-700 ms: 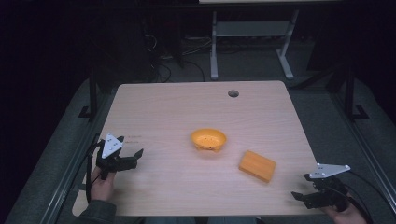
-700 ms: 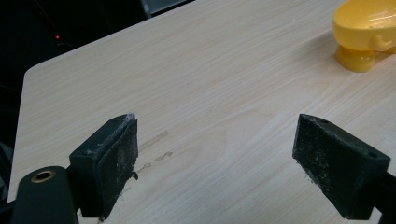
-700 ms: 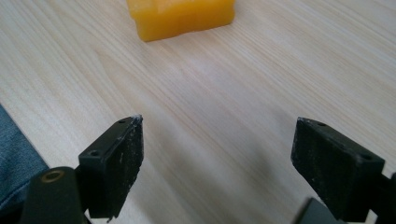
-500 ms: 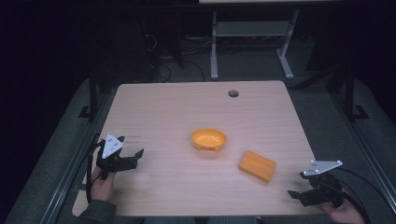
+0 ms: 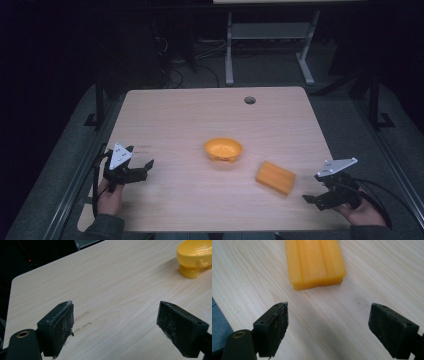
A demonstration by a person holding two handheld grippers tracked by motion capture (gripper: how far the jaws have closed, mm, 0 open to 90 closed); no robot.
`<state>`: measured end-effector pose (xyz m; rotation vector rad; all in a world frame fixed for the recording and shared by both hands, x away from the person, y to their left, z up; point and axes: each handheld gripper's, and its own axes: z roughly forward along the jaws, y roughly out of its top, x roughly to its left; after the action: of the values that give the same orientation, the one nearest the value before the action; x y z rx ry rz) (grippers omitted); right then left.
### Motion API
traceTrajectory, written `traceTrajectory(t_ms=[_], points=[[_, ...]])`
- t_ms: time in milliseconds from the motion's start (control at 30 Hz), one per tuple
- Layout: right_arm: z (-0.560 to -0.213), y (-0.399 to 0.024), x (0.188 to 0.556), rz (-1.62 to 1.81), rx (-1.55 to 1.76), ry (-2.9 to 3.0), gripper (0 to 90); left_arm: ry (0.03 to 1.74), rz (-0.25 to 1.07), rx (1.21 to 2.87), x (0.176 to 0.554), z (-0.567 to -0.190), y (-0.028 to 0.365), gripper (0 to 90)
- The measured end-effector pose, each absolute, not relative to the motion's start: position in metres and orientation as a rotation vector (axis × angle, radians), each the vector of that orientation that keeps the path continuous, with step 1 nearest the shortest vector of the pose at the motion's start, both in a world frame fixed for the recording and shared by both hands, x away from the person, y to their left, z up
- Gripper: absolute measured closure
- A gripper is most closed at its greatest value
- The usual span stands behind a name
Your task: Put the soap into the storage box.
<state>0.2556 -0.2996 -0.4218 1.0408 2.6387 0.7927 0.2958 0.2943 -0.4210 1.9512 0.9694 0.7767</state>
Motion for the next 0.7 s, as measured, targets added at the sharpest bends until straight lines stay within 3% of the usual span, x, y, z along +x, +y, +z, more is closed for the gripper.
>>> traceTrajectory(t_ms=[700], points=[[-0.405, -0.256, 0.288, 0.735, 0.914, 2.725, 15.9, 0.981, 0.774, 1.931, 0.295, -0.42, 0.297, 13.4]])
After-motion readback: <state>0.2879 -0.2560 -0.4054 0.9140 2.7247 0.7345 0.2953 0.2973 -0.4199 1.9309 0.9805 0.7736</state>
